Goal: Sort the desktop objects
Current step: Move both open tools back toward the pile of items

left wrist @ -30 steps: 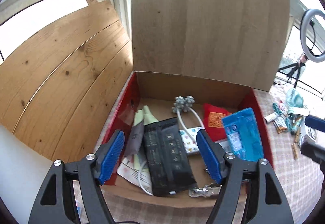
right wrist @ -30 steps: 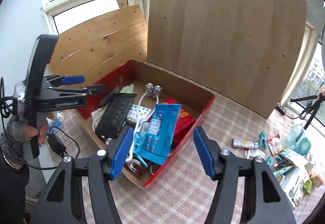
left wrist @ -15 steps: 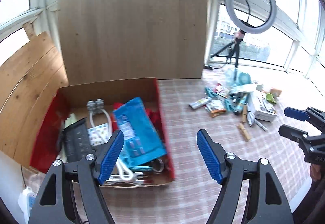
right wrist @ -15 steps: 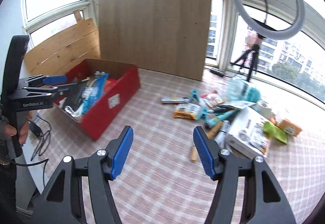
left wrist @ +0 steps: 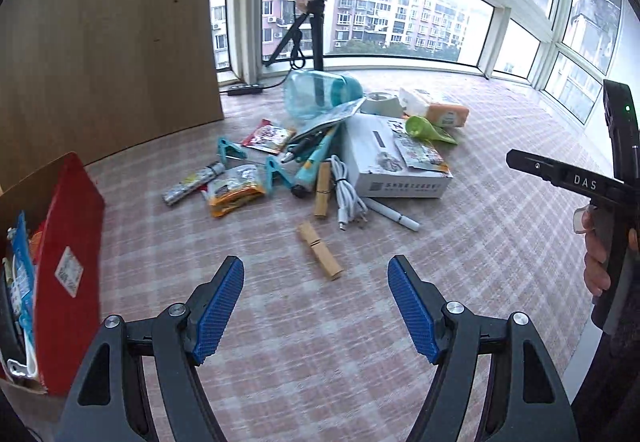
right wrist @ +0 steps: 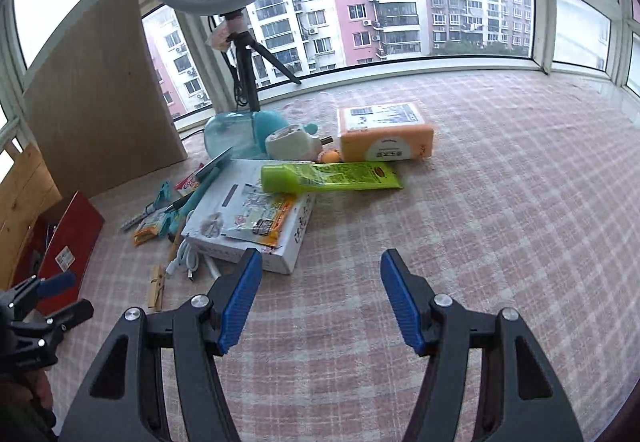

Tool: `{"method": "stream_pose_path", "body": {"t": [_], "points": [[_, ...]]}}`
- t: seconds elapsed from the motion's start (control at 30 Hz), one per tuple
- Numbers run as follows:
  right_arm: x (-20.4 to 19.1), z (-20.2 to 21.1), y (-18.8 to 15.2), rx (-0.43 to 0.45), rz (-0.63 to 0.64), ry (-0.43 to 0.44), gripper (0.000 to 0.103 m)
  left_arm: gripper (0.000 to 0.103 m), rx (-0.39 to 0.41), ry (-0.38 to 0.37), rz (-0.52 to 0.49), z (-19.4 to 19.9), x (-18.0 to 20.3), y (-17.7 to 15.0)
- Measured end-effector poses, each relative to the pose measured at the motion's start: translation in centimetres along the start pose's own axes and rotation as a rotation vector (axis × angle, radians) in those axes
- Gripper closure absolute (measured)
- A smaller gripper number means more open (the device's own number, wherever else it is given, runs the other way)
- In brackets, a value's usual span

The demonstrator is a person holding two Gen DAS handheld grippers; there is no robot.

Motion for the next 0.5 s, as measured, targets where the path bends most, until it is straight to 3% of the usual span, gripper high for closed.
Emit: {"method": "stream_pose_path", "body": {"t": [0.2,0.33,0.5], "points": [[0.6,0.9,1.1,0.038,0.0,0.0,0.042,0.03,-0.021,-0.04,-0.024,-3.1,2.0,1.0],[0.6,0.0,1.5,0.049,0.046,-0.055,0.042,0.03,-0.014,-0.06,-0.059,-4.6,3.7,2.5],[0.9,-2.2,1.8,-0.027,0.077,-0.01,0.042,0.03,-0.055,-0.06,-0.18,-6.6,6.3,5.0]]}}
Point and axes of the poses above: each gripper's, at about its wrist camera, not at the fingertips, and z roughly against the way its jaws point, x to its right, y to its top, the point moved 9 cm from there along -z, roughly the way its jaws point, and after that the axes turned 13 degrees about -y, right-handed, at the moved point
